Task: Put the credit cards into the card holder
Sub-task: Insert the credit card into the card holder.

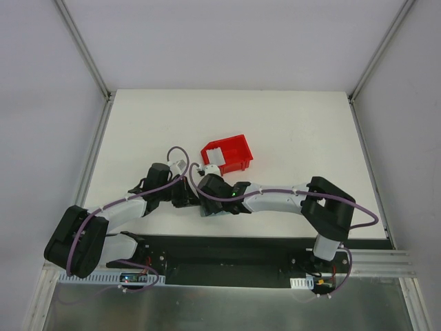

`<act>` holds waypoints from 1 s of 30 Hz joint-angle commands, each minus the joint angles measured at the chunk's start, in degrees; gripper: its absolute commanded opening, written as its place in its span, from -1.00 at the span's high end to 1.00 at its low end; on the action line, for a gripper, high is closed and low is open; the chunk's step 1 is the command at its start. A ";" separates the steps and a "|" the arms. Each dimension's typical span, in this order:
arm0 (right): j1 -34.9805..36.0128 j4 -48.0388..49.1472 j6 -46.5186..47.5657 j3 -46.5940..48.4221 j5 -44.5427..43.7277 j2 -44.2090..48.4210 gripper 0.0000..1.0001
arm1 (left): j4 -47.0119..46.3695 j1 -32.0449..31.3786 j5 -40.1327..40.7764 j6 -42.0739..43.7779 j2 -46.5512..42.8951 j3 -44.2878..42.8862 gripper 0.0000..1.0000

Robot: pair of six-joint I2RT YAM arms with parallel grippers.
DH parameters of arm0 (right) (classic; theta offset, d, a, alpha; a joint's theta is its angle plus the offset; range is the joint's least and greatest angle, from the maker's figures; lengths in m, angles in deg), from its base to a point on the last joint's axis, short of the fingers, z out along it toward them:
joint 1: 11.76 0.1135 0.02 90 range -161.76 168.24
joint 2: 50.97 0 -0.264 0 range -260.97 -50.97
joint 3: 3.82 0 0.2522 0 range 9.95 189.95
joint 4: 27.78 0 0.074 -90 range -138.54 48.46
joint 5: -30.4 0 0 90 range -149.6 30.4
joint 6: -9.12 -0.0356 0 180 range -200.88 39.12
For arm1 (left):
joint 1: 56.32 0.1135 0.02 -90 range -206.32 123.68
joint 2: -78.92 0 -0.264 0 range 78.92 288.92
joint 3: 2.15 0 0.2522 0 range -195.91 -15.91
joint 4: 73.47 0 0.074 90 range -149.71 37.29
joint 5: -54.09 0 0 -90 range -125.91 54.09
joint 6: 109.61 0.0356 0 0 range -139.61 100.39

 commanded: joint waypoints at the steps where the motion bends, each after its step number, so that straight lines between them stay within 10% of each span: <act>1: 0.59 2.25 -1.01 0.00 -1.67 1.99 -0.12 | -0.65 -0.55 -1.22 -1.07 -1.49 -0.27 1.00; 30: 1.20 -10.82 -0.05 4.91 -14.23 0.68 0.35 | -0.65 -0.46 -2.98 -1.51 -3.86 -0.71 1.00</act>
